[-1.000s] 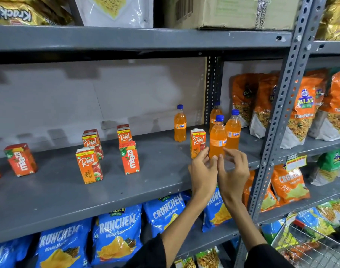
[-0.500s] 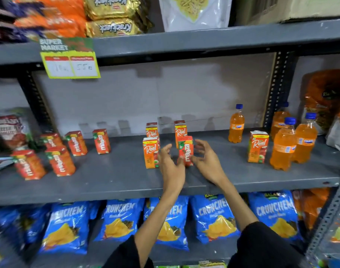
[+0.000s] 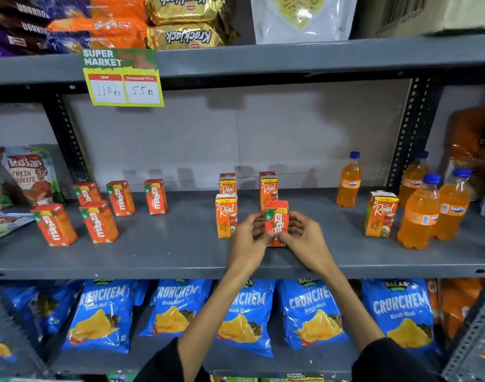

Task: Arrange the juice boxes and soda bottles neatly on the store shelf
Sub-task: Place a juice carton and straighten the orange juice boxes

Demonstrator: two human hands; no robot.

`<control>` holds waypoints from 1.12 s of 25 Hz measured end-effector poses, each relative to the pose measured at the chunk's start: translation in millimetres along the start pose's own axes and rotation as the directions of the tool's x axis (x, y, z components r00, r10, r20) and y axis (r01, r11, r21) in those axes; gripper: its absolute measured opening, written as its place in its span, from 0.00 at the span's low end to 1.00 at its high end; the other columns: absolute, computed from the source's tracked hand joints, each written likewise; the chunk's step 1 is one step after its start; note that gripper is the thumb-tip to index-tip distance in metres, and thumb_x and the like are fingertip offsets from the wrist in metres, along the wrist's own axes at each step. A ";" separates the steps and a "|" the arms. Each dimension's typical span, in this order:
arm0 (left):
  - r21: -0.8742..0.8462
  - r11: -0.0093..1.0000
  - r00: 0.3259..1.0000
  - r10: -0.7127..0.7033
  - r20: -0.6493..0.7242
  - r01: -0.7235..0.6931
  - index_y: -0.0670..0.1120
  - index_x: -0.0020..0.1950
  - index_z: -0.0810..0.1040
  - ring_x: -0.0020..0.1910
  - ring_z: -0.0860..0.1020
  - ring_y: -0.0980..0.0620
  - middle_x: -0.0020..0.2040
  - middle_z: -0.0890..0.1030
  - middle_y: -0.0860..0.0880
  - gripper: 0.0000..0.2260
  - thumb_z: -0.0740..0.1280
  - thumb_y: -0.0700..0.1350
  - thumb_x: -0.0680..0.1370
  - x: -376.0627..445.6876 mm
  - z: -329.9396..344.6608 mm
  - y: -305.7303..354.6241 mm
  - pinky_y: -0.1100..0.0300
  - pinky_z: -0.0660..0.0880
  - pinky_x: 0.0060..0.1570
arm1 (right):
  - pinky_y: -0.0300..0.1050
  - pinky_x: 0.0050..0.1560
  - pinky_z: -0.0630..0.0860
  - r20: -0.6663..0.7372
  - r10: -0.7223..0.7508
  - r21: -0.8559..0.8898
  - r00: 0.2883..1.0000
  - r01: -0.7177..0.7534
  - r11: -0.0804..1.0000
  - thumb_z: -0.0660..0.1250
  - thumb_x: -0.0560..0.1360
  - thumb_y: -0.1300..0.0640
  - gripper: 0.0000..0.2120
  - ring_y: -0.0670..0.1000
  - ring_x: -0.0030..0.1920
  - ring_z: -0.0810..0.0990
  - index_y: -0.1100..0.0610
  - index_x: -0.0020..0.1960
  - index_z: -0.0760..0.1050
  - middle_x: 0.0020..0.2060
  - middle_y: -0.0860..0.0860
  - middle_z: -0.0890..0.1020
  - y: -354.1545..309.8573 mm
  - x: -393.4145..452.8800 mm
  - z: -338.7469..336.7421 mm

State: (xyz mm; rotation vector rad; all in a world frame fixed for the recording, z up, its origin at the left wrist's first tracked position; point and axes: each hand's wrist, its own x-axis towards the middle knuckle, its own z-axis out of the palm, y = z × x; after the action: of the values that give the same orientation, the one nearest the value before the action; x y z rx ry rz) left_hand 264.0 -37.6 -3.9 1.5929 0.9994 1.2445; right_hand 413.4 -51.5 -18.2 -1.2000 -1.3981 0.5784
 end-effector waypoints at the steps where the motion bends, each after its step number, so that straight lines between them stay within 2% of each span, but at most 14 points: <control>1: -0.027 1.000 1.000 0.011 0.001 -0.011 0.47 0.64 0.77 0.56 0.83 0.56 0.57 0.85 0.49 0.19 0.72 0.34 0.76 -10.4 -8.9 1.9 0.62 0.81 0.56 | 0.37 0.50 0.82 0.005 -0.014 0.023 1.000 0.014 1.000 0.75 0.71 0.61 0.19 0.45 0.50 0.86 0.53 0.60 0.78 0.48 0.47 0.87 -5.1 -8.1 4.9; 4: -0.091 0.995 0.999 0.035 -0.013 -0.037 0.50 0.61 0.78 0.53 0.84 0.56 0.55 0.86 0.49 0.18 0.73 0.34 0.75 -35.8 -47.0 5.2 0.63 0.81 0.53 | 0.37 0.48 0.81 0.046 -0.031 0.112 0.998 0.026 0.993 0.77 0.69 0.60 0.19 0.46 0.49 0.86 0.51 0.58 0.80 0.48 0.47 0.87 -23.1 -26.2 32.1; 7: -0.091 0.995 0.997 0.031 -0.066 -0.037 0.43 0.64 0.79 0.53 0.85 0.53 0.55 0.86 0.47 0.19 0.73 0.33 0.75 -52.1 -100.4 5.3 0.64 0.81 0.51 | 0.37 0.47 0.81 0.112 -0.058 0.138 0.992 0.042 0.989 0.77 0.68 0.60 0.18 0.46 0.48 0.86 0.47 0.55 0.80 0.48 0.46 0.87 -44.5 -32.6 77.7; 10: -0.060 0.997 0.991 0.043 -0.126 -0.051 0.40 0.64 0.78 0.52 0.84 0.54 0.55 0.86 0.45 0.18 0.71 0.30 0.75 -59.0 -167.8 -0.1 0.63 0.81 0.53 | 0.36 0.48 0.81 0.183 -0.090 0.127 0.979 0.067 0.990 0.75 0.69 0.64 0.19 0.44 0.48 0.86 0.44 0.54 0.79 0.45 0.42 0.87 -65.1 -28.1 143.2; 12: -0.029 0.998 0.986 0.051 -0.159 -0.056 0.38 0.64 0.78 0.53 0.84 0.51 0.56 0.85 0.42 0.17 0.70 0.29 0.76 -54.6 -209.7 -8.1 0.60 0.80 0.57 | 0.34 0.47 0.80 0.208 -0.099 0.109 0.973 0.078 0.991 0.75 0.70 0.67 0.21 0.42 0.47 0.86 0.45 0.54 0.78 0.44 0.42 0.87 -74.1 -21.2 188.4; 15: 0.033 0.999 0.981 0.049 -0.188 -0.043 0.38 0.64 0.77 0.57 0.82 0.46 0.58 0.84 0.40 0.16 0.67 0.28 0.77 -36.6 -251.7 -24.5 0.55 0.78 0.62 | 0.33 0.48 0.79 0.218 -0.077 0.117 0.973 0.053 0.992 0.75 0.70 0.67 0.20 0.41 0.46 0.85 0.51 0.56 0.77 0.47 0.46 0.86 -78.2 -7.4 239.3; 18: 0.084 0.996 0.979 0.036 -0.199 -0.020 0.41 0.63 0.77 0.60 0.82 0.45 0.57 0.83 0.45 0.16 0.65 0.28 0.78 -16.7 -270.5 -40.0 0.60 0.78 0.60 | 0.34 0.49 0.80 0.219 -0.055 0.080 0.974 0.039 0.996 0.75 0.71 0.67 0.20 0.44 0.47 0.85 0.54 0.59 0.76 0.48 0.50 0.85 -74.6 7.7 270.1; 20: 0.118 0.993 0.979 0.027 -0.200 -0.004 0.40 0.65 0.76 0.62 0.81 0.45 0.60 0.83 0.43 0.17 0.65 0.29 0.78 -1.7 -273.5 -47.5 0.55 0.77 0.64 | 0.36 0.50 0.81 0.212 -0.039 0.056 0.977 0.028 0.998 0.75 0.71 0.67 0.20 0.46 0.47 0.85 0.54 0.59 0.76 0.49 0.51 0.85 -70.9 18.5 278.5; 23: 0.149 0.989 0.980 0.021 -0.200 0.010 0.41 0.68 0.75 0.62 0.81 0.47 0.62 0.83 0.42 0.18 0.65 0.30 0.79 17.3 -271.9 -53.9 0.50 0.77 0.67 | 0.48 0.57 0.82 0.211 0.000 0.017 0.977 -0.003 1.000 0.74 0.72 0.66 0.20 0.50 0.51 0.85 0.57 0.62 0.76 0.52 0.55 0.85 -63.4 34.7 281.7; 26: 0.178 0.984 0.975 0.029 -0.222 0.011 0.43 0.67 0.75 0.60 0.81 0.52 0.60 0.83 0.47 0.17 0.65 0.31 0.79 26.9 -272.6 -58.4 0.56 0.77 0.64 | 0.53 0.62 0.80 0.226 0.046 -0.006 0.973 -0.046 0.999 0.74 0.74 0.64 0.22 0.56 0.57 0.84 0.62 0.66 0.74 0.57 0.59 0.84 -61.6 44.9 284.5; 28: 0.171 0.985 0.976 0.034 -0.215 0.003 0.43 0.67 0.75 0.57 0.80 0.57 0.57 0.82 0.50 0.17 0.65 0.31 0.79 30.3 -273.5 -62.5 0.66 0.77 0.58 | 0.54 0.63 0.79 0.233 0.058 -0.022 0.971 -0.054 0.998 0.73 0.74 0.63 0.23 0.56 0.59 0.83 0.63 0.67 0.73 0.59 0.59 0.83 -60.1 47.0 286.7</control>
State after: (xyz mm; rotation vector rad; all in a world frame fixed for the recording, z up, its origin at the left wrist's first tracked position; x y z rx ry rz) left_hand -3.6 50.9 -17.4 1.6205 1.2621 1.3979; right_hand 135.2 51.5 -11.8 -1.2171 -1.5718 0.7694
